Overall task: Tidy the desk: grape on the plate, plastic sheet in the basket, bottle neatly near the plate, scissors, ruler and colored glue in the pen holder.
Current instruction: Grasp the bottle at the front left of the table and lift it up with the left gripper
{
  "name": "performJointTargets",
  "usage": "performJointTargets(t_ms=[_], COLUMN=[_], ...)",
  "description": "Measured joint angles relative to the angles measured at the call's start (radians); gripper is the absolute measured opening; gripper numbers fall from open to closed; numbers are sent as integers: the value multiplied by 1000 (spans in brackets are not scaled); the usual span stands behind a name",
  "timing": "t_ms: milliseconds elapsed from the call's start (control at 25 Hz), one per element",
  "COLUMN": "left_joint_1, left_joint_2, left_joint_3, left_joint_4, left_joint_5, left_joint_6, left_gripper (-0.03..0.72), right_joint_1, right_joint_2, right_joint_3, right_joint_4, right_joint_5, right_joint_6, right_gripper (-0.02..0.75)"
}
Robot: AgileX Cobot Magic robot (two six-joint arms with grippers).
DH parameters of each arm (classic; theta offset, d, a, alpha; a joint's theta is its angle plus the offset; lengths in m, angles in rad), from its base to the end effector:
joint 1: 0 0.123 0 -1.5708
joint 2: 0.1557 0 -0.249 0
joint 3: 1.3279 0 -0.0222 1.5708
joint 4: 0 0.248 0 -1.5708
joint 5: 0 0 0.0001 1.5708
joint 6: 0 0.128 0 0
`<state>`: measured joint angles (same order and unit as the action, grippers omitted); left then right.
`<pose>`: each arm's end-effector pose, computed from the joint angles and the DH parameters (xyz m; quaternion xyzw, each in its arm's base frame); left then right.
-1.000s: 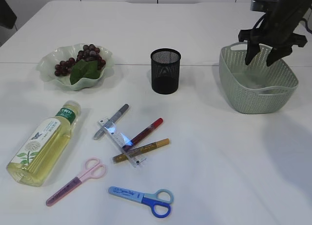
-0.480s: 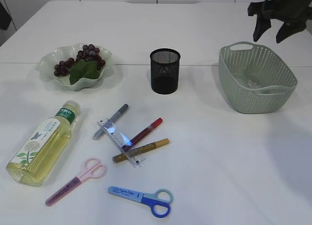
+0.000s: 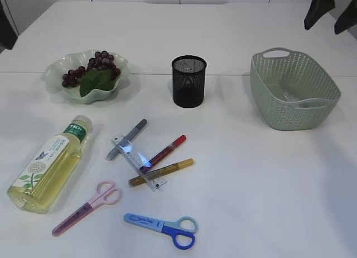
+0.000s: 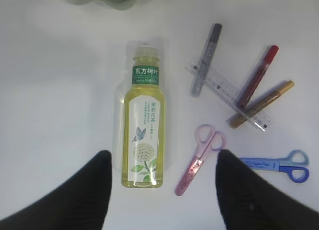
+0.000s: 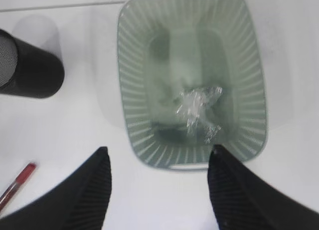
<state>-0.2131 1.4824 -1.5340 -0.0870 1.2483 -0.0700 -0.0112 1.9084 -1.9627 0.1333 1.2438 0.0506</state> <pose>0.3067 -0.0772 0.3135 0.0656 0.9704 -0.0751 0.2200 0.4180 0.0114 0.2861 0.0362 0.9699 0.0709 0.2302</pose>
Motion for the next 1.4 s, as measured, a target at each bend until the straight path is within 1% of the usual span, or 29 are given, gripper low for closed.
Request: performJointTargets(t_ms=[120,200,320,440,520,920,1400], left_joint_1=[0,0,0,0,0,-2,-13], left_joint_2=[56,101,176,255,312,515,597], left_joint_3=[0,0,0,0,0,0,0], left_joint_4=[3,9,23,38,47,52,57], left_joint_5=[0,0,-4,-6,-8,-28,-103], left_joint_6=[-6,-32,-49,-53,-53,-53,-53], left_gripper=[541,573,586,589,589,589,589], right_joint_1=[0,0,0,0,0,0,0], right_joint_2=[-108,-187,-290,-365,-396,-436,-436], right_joint_3=[142,234,369,457,489,510,511], right_joint_4=[68,95,102,102,102,102,102], right_joint_5=[0,1,1,1,1,2,2], right_joint_6=[0,-4,-13,-22,-24,-28,-31], right_gripper=[482,482,482,482,482,483,483])
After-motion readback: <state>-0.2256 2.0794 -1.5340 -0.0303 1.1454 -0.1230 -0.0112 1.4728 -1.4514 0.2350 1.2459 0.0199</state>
